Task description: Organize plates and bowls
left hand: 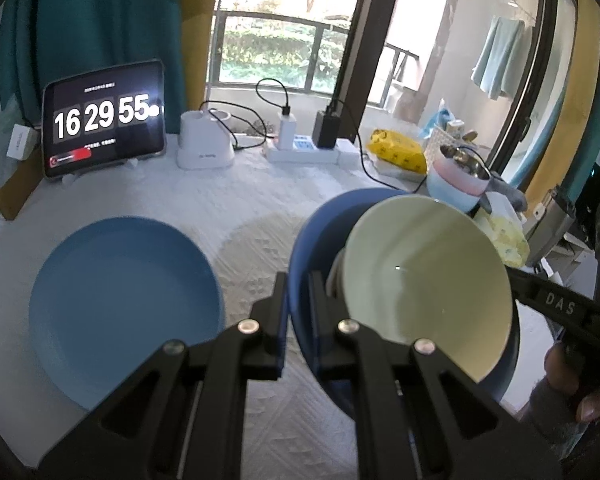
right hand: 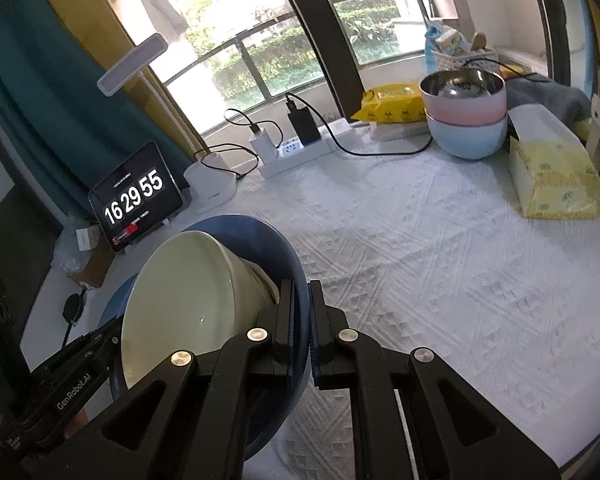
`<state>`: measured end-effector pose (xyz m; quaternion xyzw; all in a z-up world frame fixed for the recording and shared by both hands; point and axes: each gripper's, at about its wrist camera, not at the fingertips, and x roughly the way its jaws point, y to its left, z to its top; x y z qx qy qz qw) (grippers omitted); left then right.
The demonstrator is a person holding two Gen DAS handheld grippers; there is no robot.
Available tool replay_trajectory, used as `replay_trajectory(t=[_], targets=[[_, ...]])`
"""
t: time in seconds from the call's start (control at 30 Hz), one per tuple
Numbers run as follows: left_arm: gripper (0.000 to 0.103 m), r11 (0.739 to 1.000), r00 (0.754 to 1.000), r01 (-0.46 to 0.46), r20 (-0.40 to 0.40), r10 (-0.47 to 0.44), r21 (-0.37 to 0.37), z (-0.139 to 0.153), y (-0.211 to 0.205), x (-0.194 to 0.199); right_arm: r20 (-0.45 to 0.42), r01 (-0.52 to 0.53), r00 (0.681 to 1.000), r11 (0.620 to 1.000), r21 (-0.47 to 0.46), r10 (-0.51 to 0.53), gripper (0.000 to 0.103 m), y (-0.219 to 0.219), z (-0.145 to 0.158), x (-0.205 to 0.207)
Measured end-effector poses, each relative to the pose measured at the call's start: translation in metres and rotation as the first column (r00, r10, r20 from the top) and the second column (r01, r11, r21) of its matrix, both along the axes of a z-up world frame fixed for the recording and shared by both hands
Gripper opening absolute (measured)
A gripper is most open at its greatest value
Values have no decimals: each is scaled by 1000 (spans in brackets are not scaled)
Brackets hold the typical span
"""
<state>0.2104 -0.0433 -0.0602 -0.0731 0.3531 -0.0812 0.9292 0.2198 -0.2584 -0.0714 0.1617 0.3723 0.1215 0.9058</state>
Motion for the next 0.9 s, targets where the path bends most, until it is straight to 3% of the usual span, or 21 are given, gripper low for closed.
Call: replay_trajectory(t=[0.9], targets=[[7, 991, 993, -108, 34, 111, -79, 7, 82, -10, 33, -114, 993, 990, -82, 117, 9, 84, 26, 16]])
